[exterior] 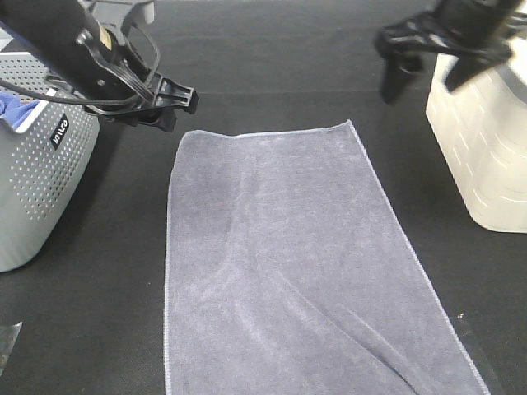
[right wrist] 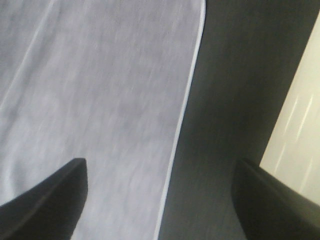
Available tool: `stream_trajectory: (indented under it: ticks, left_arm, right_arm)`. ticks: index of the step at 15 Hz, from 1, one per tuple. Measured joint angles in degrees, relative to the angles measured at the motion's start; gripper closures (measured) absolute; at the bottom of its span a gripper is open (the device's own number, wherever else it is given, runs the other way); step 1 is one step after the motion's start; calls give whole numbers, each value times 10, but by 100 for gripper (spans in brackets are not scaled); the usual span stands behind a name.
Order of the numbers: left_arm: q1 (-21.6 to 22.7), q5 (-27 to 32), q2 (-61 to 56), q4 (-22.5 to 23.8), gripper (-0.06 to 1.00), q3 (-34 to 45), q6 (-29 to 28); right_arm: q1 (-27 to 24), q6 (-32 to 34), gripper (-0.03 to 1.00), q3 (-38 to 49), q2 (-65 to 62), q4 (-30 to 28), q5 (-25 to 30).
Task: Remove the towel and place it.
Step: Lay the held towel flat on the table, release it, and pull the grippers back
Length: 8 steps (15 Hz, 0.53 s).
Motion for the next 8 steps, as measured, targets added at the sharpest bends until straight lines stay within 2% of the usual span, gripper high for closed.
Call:
stream_trajectory:
  ticks: [2,8]
  left_arm:
    - [10,-21,44,0,46,-25,3]
    - [11,-23,116,0,46,-74,41]
  right_arm:
    - [0,0,22,-72,81,-26,-13]
    - [0,0,22,-288,316,-61,-53]
